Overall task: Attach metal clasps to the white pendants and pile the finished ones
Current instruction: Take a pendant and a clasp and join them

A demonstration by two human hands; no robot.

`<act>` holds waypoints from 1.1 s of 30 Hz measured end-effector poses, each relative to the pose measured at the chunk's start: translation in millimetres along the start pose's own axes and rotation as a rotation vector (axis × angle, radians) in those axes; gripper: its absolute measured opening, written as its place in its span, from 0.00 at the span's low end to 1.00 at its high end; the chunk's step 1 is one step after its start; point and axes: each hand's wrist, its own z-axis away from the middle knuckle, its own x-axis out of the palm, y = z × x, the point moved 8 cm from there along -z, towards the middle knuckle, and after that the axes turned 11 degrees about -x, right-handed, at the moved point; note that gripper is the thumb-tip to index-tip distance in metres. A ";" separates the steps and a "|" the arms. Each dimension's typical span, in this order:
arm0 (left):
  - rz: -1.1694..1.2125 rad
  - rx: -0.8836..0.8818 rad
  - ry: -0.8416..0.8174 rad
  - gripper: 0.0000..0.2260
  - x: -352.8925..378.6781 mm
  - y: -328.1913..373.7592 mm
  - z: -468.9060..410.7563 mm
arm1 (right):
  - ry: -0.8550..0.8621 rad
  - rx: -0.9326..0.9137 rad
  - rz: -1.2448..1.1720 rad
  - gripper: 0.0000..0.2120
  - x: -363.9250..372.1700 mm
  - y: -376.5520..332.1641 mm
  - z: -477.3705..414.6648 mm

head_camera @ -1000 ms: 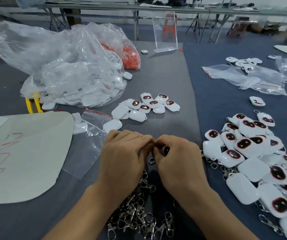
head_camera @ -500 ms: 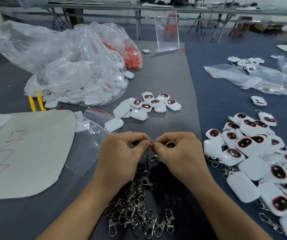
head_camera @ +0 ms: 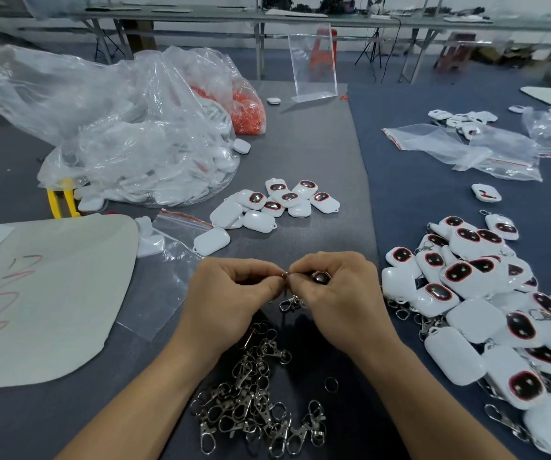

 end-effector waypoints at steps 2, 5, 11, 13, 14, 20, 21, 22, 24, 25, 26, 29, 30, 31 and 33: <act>0.003 0.005 -0.025 0.11 0.7 -0.1 0.6 | -0.018 0.017 -0.038 0.11 -0.3 1.7 -1.6; 0.020 -0.002 -0.080 0.12 2.0 0.9 0.4 | -0.056 0.022 -0.076 0.11 0.9 2.7 -2.9; 0.041 -0.077 -0.145 0.05 3.1 -0.3 0.5 | -0.164 -0.016 -0.102 0.10 5.7 1.6 -4.2; 0.038 -0.102 -0.170 0.05 2.8 -0.6 0.2 | -0.190 -0.044 -0.101 0.11 6.7 -0.2 -4.3; 0.037 -0.109 -0.181 0.05 2.3 -0.5 0.0 | -0.201 -0.055 -0.100 0.12 7.2 -0.7 -4.4; 0.025 -0.129 -0.238 0.10 1.4 -0.9 0.1 | -0.255 -0.083 -0.143 0.11 10.1 0.0 -5.4; 0.025 -0.126 -0.242 0.09 2.0 -0.2 0.8 | -0.261 -0.087 -0.149 0.10 11.0 0.0 -5.4; 0.033 -0.121 -0.237 0.08 2.2 0.3 1.5 | -0.263 -0.092 -0.159 0.10 11.8 -0.3 -5.4; 0.066 -0.114 -0.206 0.06 1.0 1.5 2.4 | -0.256 -0.098 -0.198 0.10 12.4 -1.1 -5.5; 0.083 -0.106 -0.188 0.06 -0.1 1.9 2.2 | -0.251 -0.099 -0.228 0.10 12.2 -1.7 -5.5; 0.100 -0.094 -0.177 0.06 -0.9 2.4 2.0 | -0.246 -0.098 -0.257 0.11 12.2 -2.3 -5.6; 0.118 -0.061 -0.174 0.05 -1.7 5.0 1.9 | -0.239 -0.094 -0.293 0.11 11.5 -2.4 -6.2; 0.113 -0.056 -0.177 0.05 -1.6 5.3 1.9 | -0.239 -0.099 -0.287 0.10 11.0 -2.5 -6.5; 0.104 -0.055 -0.183 0.04 -1.1 5.0 2.1 | -0.242 -0.110 -0.275 0.10 10.6 -2.8 -6.7; 0.070 -0.051 -0.204 0.04 0.8 4.3 2.6 | -0.258 -0.133 -0.247 0.09 10.9 -4.4 -6.4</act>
